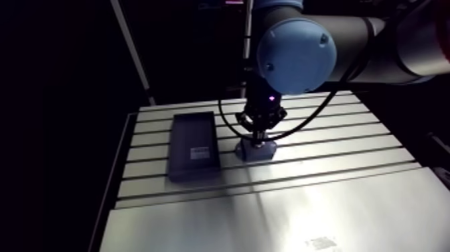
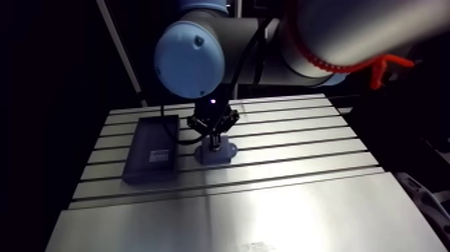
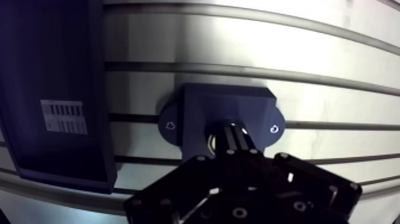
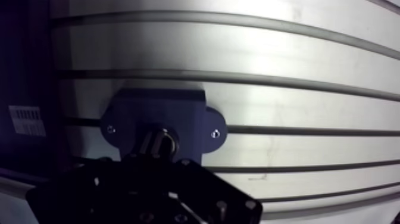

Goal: Pick up the bearing and press it into the housing until flush.

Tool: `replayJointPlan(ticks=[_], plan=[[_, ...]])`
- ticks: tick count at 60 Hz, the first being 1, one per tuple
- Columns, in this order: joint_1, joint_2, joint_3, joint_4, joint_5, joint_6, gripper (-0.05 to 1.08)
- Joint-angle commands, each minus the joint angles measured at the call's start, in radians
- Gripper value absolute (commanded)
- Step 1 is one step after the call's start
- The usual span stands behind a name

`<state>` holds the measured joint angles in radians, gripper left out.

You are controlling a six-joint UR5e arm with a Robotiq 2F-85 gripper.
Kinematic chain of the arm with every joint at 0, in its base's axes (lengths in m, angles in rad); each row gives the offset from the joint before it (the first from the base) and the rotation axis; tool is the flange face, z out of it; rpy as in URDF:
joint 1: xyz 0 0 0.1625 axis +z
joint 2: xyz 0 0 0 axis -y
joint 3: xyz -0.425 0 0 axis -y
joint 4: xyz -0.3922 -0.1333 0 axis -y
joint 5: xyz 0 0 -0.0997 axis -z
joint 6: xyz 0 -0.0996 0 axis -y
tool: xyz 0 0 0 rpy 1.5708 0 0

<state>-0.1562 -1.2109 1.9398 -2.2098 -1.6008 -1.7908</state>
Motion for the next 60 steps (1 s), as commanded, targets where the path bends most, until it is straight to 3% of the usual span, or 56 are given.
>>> replayJointPlan(ticks=[1,60], plan=[[0.001,0.003,0.002,-0.002,0.002,0.0,0.87],[0.0,-0.005,0.002,0.003,0.0,-0.002,0.87]])
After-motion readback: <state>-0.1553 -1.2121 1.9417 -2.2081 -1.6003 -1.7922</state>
